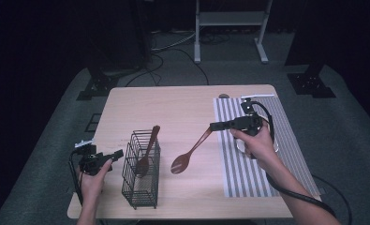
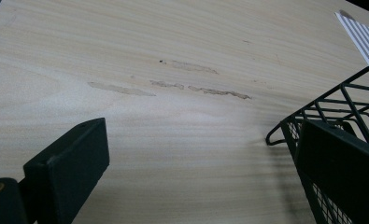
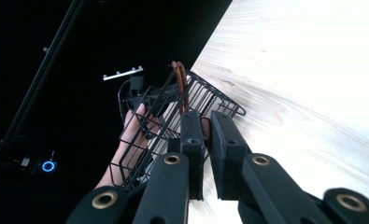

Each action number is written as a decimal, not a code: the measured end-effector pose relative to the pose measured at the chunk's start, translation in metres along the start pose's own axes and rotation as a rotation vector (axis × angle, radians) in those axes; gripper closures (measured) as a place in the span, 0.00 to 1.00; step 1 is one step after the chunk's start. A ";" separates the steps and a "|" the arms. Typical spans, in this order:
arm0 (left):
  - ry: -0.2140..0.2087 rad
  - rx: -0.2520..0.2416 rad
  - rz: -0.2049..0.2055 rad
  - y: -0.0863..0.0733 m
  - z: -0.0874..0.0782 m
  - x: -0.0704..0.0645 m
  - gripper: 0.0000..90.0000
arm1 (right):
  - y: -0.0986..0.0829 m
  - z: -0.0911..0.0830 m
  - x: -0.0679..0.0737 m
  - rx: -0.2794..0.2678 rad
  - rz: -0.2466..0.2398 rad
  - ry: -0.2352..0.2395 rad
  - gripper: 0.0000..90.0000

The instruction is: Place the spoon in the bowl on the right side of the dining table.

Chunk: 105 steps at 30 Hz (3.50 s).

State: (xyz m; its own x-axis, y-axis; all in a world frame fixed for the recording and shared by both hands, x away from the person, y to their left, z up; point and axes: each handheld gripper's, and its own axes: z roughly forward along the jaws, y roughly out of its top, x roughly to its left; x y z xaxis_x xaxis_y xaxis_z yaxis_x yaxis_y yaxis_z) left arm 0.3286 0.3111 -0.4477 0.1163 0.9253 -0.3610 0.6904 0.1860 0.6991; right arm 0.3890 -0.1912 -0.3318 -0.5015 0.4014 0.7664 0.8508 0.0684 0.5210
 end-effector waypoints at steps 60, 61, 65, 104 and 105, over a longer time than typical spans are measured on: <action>0.004 0.004 0.008 0.000 0.002 -0.001 0.02 | -0.003 -0.053 -0.042 -0.073 0.075 -0.093 0.93; 0.004 0.004 0.009 0.000 0.002 -0.001 0.02 | -0.003 -0.054 -0.043 -0.076 0.080 -0.092 0.93; 0.003 0.007 0.008 0.000 0.002 -0.002 0.02 | -0.003 -0.057 -0.046 -0.083 0.086 -0.096 0.93; 0.004 0.006 0.011 0.000 0.002 -0.003 0.02 | -0.014 -0.111 -0.087 -0.209 0.165 -0.157 0.93; 0.004 0.007 0.012 0.000 0.002 -0.003 0.02 | -0.014 -0.112 -0.088 -0.211 0.167 -0.160 0.93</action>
State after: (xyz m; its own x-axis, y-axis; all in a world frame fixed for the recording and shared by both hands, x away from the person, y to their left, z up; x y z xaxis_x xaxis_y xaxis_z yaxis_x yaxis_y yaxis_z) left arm 0.3293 0.3079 -0.4482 0.1215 0.9287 -0.3503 0.6936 0.1730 0.6993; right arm 0.4032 -0.3299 -0.3641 -0.3125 0.5308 0.7878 0.8598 -0.1946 0.4722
